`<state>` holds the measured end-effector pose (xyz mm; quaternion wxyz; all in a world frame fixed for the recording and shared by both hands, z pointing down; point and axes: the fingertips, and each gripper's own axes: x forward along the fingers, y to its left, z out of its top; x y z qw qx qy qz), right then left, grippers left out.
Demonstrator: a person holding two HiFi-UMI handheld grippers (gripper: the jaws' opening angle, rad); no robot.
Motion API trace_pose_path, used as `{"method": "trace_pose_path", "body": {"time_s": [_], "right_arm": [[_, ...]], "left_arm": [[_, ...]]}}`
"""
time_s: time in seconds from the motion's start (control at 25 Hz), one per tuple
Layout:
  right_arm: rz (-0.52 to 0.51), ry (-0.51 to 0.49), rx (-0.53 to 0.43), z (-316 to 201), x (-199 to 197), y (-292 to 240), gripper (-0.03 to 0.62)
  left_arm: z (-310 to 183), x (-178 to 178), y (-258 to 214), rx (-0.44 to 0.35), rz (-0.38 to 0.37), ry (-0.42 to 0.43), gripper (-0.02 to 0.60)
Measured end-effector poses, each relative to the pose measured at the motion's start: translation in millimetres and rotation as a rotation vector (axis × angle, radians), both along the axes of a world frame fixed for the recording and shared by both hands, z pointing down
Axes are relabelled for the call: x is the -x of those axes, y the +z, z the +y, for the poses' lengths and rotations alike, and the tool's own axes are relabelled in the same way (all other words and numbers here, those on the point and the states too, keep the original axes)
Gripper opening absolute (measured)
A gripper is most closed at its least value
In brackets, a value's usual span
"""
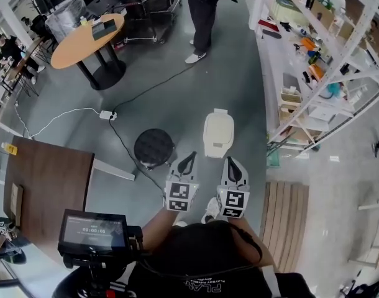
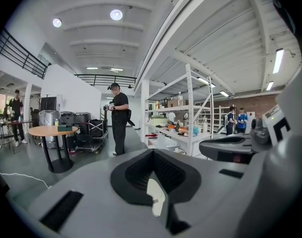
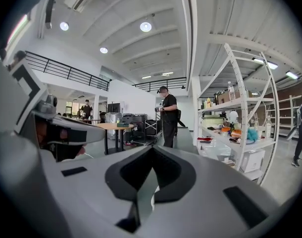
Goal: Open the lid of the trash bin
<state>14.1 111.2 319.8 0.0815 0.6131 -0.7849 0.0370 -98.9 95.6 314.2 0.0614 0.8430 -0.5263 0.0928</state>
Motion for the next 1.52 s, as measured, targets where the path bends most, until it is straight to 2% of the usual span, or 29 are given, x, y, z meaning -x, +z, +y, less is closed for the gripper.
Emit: {"method": "trace_pose_path", "body": {"time_s": [0.32,0.52,0.72,0.88,1.08,1.36,1.52], "right_arm": [[-0.015,-0.012,0.005,-53.1,-39.1,4.0,0.002],[-0.030,-0.038,0.025,-71.1,-46.8,15.3,0.001],[-0.035,-0.055,0.035,-90.6,-62.1,23.6,0.000],[-0.040,-0.065,0.042,-98.2,-67.3,23.9,0.000],[-0.048,-0.080,0.058,-107.4,-71.8,28.0,0.000],[-0.061,-0.075,0.066,-117.4,-74.9,31.6,0.000],[-0.073,-0.067,0.062,-120.3,-76.9,29.2,0.000]], "left_arm": [[-48.2,-36.0,8.0,0.024,-0.012,-0.007,-0.003],[-64.7,-47.8,17.5,0.045,-0.027,-0.028,-0.003],[-80.8,-69.6,20.7,0.063,0.009,-0.015,-0.003],[-87.2,-75.2,20.0,0.068,0.007,-0.021,-0.003],[-97.8,-85.3,26.8,0.065,-0.042,-0.039,-0.003],[-102.7,-89.5,24.3,0.074,-0.018,-0.030,-0.003],[-103.0,-88.0,25.4,0.050,-0.068,-0.032,-0.003]]}}
